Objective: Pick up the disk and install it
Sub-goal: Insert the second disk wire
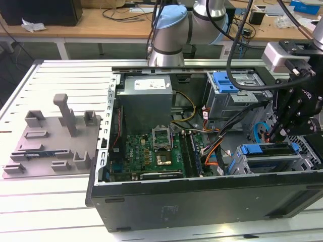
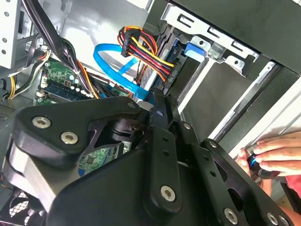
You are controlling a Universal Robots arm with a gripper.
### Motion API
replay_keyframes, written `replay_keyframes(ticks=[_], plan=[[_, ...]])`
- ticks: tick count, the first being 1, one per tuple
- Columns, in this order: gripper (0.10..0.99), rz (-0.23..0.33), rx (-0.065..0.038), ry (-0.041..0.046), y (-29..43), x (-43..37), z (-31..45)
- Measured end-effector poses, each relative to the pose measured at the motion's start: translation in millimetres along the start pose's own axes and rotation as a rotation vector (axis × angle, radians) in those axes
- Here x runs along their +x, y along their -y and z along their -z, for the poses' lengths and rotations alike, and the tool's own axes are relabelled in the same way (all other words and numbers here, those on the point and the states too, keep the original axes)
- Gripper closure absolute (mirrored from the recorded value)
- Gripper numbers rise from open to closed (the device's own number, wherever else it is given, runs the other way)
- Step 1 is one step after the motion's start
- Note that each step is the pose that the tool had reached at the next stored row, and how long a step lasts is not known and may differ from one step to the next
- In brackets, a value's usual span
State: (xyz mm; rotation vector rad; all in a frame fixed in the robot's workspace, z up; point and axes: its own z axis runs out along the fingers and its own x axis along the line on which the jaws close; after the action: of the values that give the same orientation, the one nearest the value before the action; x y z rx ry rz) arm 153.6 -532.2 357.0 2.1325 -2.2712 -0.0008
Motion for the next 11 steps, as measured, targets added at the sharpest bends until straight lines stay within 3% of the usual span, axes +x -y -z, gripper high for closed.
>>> replay_keyframes(ticks=[11], plan=[[0.925, 0.0, 0.0, 0.0, 2.3, 2.7, -0.1]])
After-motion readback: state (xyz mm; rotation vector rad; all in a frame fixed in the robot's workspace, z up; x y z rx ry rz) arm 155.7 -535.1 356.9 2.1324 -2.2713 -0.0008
